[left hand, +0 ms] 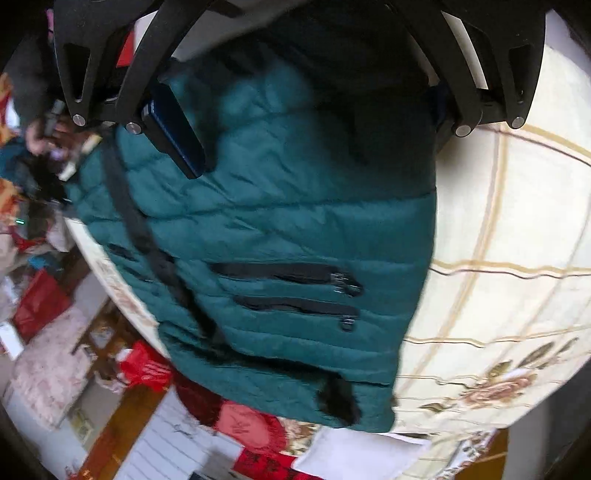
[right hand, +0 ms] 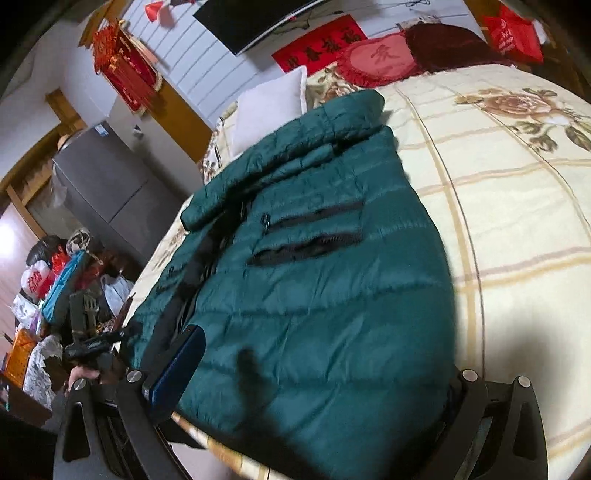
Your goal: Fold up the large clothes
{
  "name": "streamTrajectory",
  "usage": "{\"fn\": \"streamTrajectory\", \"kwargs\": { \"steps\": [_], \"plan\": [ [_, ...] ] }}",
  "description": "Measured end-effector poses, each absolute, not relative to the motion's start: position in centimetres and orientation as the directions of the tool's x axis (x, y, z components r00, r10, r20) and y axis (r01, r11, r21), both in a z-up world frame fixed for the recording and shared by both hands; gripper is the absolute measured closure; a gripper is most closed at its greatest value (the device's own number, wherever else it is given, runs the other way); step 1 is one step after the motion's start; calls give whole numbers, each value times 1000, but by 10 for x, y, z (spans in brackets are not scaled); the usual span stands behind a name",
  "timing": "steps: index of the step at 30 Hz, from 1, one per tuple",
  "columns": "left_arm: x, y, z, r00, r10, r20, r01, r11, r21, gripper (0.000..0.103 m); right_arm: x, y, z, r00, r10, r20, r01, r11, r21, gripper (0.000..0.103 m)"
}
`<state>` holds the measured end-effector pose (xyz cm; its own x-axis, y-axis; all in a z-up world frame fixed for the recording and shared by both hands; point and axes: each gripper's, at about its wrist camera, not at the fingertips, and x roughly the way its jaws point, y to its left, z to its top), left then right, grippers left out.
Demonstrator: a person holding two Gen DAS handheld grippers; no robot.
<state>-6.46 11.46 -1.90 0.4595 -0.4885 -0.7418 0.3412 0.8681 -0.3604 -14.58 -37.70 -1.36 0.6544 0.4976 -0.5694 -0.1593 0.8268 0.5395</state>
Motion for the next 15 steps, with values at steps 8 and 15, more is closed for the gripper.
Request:
{"fn": "streamTrajectory", "kwargs": {
  "steps": [8,15],
  "plan": [
    [-66,129,-22,445,-579,-684,294,815,-499,2,-157,-372,-12,633,516,-577,-182,823,538,0],
    [-71,129,-25,382,-646,-661,287,762,-580,2,-154,-375,-14,665,487,-567,-153,831,534,0]
  ]
}}
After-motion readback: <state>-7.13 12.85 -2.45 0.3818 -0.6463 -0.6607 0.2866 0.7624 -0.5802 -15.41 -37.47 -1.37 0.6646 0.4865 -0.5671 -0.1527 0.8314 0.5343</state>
